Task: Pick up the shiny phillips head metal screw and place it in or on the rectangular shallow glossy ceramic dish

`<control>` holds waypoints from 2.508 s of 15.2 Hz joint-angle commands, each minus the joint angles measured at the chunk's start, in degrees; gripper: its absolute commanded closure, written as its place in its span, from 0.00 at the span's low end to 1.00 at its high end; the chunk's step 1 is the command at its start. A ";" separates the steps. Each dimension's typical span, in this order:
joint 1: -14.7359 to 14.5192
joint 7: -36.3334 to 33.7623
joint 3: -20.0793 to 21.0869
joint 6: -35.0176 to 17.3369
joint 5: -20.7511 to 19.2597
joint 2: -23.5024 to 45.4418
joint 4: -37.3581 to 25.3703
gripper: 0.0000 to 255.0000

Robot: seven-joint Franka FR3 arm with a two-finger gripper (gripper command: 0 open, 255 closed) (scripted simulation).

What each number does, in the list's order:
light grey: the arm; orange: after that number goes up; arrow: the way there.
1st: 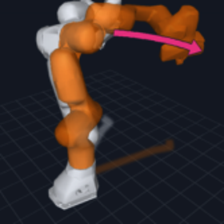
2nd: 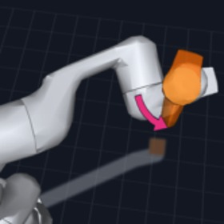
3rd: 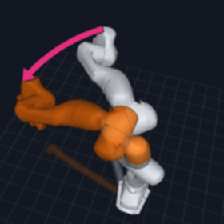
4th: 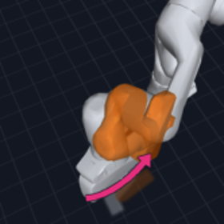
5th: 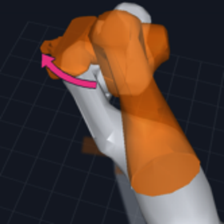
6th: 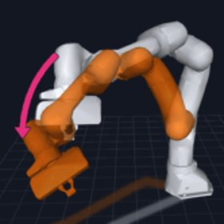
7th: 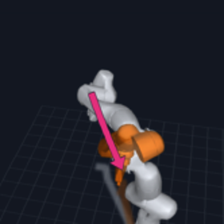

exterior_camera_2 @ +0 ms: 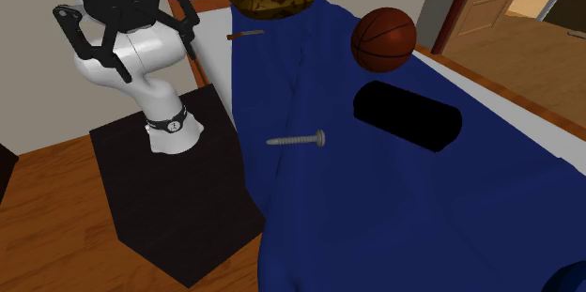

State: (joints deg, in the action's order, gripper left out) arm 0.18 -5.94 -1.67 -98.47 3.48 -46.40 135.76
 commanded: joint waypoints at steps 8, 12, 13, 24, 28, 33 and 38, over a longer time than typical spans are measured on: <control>-4.25 -0.21 5.88 -11.80 1.82 -0.31 10.64 0.00; -6.92 -0.55 9.47 -19.14 2.90 1.21 15.67 0.00; -7.58 -0.67 10.40 -21.05 3.16 1.82 16.79 0.00; -13.03 -3.88 22.14 -44.61 3.82 15.52 25.00 0.00; -12.13 -7.30 27.99 -53.93 0.75 23.65 25.79 0.00; -8.01 -11.67 32.84 -60.89 -4.77 30.68 25.70 0.00; -2.45 -16.65 36.47 -65.48 -11.80 36.02 25.24 0.00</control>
State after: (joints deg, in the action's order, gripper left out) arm -3.40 -21.52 34.07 -163.08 -6.78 -11.39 161.10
